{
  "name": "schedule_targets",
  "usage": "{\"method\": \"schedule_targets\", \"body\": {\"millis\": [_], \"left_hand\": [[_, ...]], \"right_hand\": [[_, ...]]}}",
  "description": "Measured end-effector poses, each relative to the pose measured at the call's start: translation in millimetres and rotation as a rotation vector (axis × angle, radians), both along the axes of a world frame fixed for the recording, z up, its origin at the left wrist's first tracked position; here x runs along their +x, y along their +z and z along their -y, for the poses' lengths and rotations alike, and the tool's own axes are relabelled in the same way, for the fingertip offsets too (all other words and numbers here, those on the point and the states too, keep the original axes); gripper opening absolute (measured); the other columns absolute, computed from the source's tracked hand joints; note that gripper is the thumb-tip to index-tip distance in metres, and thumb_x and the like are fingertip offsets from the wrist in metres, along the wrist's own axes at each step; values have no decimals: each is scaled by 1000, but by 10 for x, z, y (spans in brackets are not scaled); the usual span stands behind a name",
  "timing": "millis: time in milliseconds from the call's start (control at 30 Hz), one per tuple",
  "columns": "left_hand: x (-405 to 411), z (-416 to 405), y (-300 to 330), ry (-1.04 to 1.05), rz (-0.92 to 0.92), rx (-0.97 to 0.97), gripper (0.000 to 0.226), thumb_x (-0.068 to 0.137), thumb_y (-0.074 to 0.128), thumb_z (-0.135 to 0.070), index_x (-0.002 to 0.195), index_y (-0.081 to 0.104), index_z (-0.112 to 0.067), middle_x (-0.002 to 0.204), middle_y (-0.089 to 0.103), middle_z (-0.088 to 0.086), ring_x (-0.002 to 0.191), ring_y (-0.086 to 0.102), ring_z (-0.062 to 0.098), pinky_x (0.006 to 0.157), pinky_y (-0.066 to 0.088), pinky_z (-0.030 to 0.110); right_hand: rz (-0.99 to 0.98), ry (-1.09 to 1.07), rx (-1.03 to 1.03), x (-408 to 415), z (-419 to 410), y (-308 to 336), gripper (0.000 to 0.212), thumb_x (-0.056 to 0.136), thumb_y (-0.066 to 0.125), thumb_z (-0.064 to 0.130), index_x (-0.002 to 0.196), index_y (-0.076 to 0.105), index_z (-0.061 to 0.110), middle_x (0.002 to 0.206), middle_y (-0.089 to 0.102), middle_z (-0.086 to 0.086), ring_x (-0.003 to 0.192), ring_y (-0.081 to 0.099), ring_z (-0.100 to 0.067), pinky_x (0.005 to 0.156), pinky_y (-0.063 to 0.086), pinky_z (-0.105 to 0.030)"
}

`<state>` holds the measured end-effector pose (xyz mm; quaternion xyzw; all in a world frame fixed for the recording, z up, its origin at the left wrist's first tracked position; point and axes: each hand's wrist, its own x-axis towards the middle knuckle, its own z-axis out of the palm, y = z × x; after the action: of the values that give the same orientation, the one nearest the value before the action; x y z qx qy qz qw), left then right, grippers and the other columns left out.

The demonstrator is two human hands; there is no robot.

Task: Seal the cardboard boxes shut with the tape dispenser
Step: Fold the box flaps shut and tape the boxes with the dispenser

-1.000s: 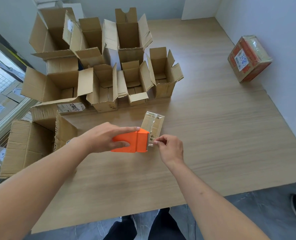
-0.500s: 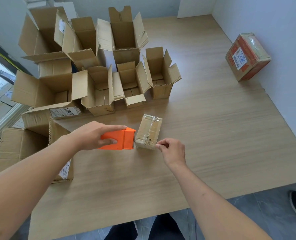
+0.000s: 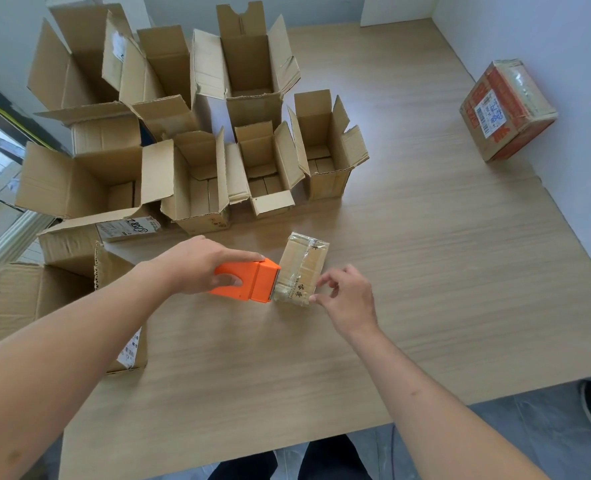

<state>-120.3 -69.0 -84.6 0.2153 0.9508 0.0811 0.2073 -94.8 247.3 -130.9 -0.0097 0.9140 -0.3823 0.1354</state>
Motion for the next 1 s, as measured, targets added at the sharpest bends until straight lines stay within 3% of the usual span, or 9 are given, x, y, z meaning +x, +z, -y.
{"method": "schedule_targets", "body": {"millis": [67, 133, 233, 400, 667, 1000], "left_hand": [[17, 13, -58, 37, 45, 35, 63, 94, 58, -59, 143, 22, -70, 103, 62, -16, 84, 53, 10, 78, 42, 30], [52, -27, -97, 62, 72, 68, 64, 93, 60, -59, 140, 20, -74, 102, 66, -10, 84, 57, 15, 78, 48, 34], [145, -142, -106, 138, 74, 123, 64, 93, 61, -56, 139, 21, -75, 97, 65, -9, 84, 58, 17, 77, 48, 34], [443, -438, -255, 271, 107, 197, 62, 93, 57, -60, 144, 23, -68, 105, 69, -6, 90, 63, 22, 76, 52, 36], [505, -434, -215, 413, 202, 375, 59, 94, 61, -57, 141, 28, -70, 109, 67, -7, 89, 63, 16, 81, 55, 38], [670, -162, -98, 469, 255, 291, 58, 92, 66, -53, 142, 37, -62, 112, 67, -10, 91, 62, 13, 78, 51, 28]], "right_hand": [[-72, 231, -48, 26, 82, -9, 23, 71, 77, 7, 84, 74, 26, 82, 55, 11, 67, 56, -6, 66, 54, -35], [-102, 313, -15, 44, 146, -41, 18, 72, 76, 11, 84, 73, 24, 81, 54, 14, 71, 57, -9, 65, 55, -38], [-168, 243, 54, 23, 151, -127, 14, 77, 81, 14, 82, 71, 21, 83, 56, 12, 82, 58, -15, 64, 53, -39], [-411, 296, 259, -76, -61, -158, 25, 73, 77, -3, 86, 66, 16, 93, 61, 4, 90, 57, -21, 51, 52, -35], [-465, 292, 379, -136, -30, -139, 33, 62, 72, -15, 76, 59, 12, 91, 60, 0, 78, 57, -25, 43, 35, -24], [-442, 267, 377, -144, 8, -162, 35, 60, 73, -14, 73, 56, 13, 87, 56, 1, 78, 54, -23, 43, 40, -25]]}}
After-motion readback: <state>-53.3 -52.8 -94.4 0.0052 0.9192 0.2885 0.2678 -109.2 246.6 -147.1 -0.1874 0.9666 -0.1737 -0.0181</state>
